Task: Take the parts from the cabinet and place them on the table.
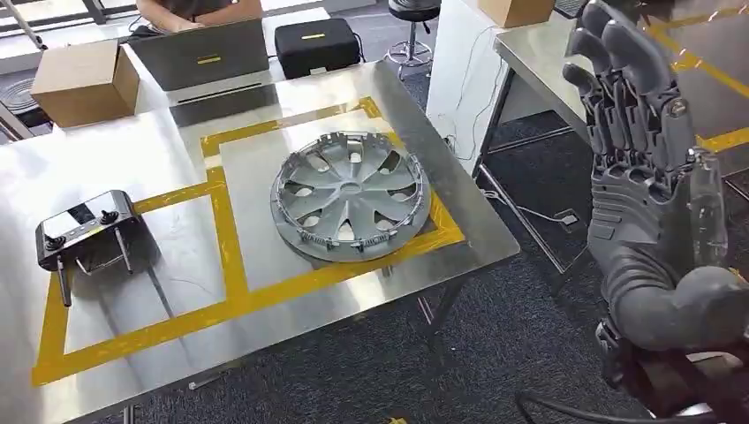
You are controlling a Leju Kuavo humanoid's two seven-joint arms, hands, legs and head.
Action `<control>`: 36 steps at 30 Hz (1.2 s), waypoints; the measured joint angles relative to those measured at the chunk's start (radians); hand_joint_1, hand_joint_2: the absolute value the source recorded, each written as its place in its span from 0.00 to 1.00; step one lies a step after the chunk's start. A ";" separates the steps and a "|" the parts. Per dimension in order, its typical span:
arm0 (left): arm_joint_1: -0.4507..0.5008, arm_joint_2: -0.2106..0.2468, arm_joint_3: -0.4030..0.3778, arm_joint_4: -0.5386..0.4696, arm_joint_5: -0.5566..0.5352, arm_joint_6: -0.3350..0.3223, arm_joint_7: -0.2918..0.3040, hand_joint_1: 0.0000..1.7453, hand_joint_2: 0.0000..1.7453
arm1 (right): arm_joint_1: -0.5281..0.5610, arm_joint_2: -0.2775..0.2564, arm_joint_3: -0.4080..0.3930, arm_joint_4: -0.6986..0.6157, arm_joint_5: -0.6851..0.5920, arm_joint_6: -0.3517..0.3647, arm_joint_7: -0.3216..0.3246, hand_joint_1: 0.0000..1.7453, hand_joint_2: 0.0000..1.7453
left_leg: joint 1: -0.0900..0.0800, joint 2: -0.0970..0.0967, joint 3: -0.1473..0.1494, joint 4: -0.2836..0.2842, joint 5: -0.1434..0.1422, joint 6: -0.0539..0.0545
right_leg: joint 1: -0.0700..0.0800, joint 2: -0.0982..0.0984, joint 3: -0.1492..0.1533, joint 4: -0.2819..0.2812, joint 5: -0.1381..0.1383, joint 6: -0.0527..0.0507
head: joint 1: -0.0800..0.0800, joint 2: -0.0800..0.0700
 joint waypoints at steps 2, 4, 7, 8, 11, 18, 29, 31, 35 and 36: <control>-0.001 0.000 0.000 0.000 0.000 0.005 0.000 0.00 0.00 | 0.001 -0.005 0.000 -0.006 0.000 0.002 -0.001 0.00 0.00 | 0.010 -0.002 -0.010 0.030 -0.016 -0.016 | -0.010 -0.005 0.093 -0.174 0.079 0.014 | 0.002 0.000; -0.003 0.002 0.003 0.001 0.001 0.005 0.000 0.00 0.00 | 0.010 -0.008 0.000 -0.013 0.000 0.002 -0.001 0.00 0.00 | 0.001 -0.006 -0.039 0.056 -0.028 -0.035 | -0.003 0.008 0.093 -0.171 0.058 -0.002 | 0.022 0.000; -0.002 0.005 0.006 0.002 0.002 0.005 -0.002 0.00 0.00 | 0.018 -0.011 -0.005 -0.021 0.000 0.002 -0.004 0.00 0.00 | -0.002 -0.008 -0.044 0.065 -0.030 -0.049 | -0.008 0.005 0.077 -0.160 0.037 -0.038 | 0.002 0.000; -0.002 0.005 0.006 0.002 0.002 0.006 -0.002 0.00 0.00 | 0.019 -0.013 -0.005 -0.023 0.000 0.002 -0.004 0.00 0.00 | 0.003 -0.007 -0.045 0.067 -0.034 -0.056 | -0.006 0.003 0.072 -0.162 0.041 -0.050 | 0.000 0.000; -0.005 0.005 0.009 0.002 0.005 0.006 -0.006 0.00 0.00 | 0.021 -0.017 -0.006 -0.033 0.000 0.002 -0.005 0.00 0.00 | -0.006 -0.004 -0.096 0.217 -0.162 -0.043 | 0.006 -0.003 0.057 -0.166 0.057 -0.073 | -0.013 0.000; 0.006 0.004 0.016 0.002 0.026 0.006 -0.010 0.00 0.00 | 0.049 -0.032 -0.011 -0.051 0.001 0.001 -0.006 0.00 0.00 | -0.062 -0.002 0.033 0.100 -0.097 0.047 | 0.048 -0.007 0.012 -0.167 0.102 -0.092 | -0.026 0.000; 0.014 -0.004 0.023 0.004 0.035 0.022 -0.037 0.00 0.00 | 0.090 -0.057 -0.024 -0.069 0.018 -0.007 -0.009 0.00 0.00 | -0.059 0.011 -0.047 0.028 0.012 0.055 | 0.032 -0.007 -0.040 0.087 -0.077 -0.032 | -0.004 0.000; 0.011 -0.005 0.026 0.004 0.035 0.023 -0.042 0.00 0.00 | 0.106 -0.064 -0.026 -0.076 0.026 -0.010 -0.007 0.00 0.00 | -0.057 0.011 -0.069 0.036 0.028 0.049 | 0.025 -0.008 0.004 0.074 -0.008 -0.023 | -0.002 0.000; 0.006 -0.008 0.030 0.004 0.037 0.023 -0.046 0.00 0.00 | 0.121 -0.071 -0.030 -0.092 0.052 -0.013 -0.003 0.00 0.00 | -0.058 0.009 -0.125 0.081 0.042 0.029 | 0.022 -0.001 0.185 -0.192 -0.008 -0.024 | 0.007 0.000; 0.006 -0.009 0.031 0.004 0.037 0.025 -0.048 0.00 0.00 | 0.127 -0.073 -0.031 -0.095 0.056 -0.014 0.000 0.00 0.00 | -0.060 0.009 -0.131 0.084 0.049 0.022 | 0.021 -0.003 0.181 -0.199 -0.014 -0.033 | 0.006 0.000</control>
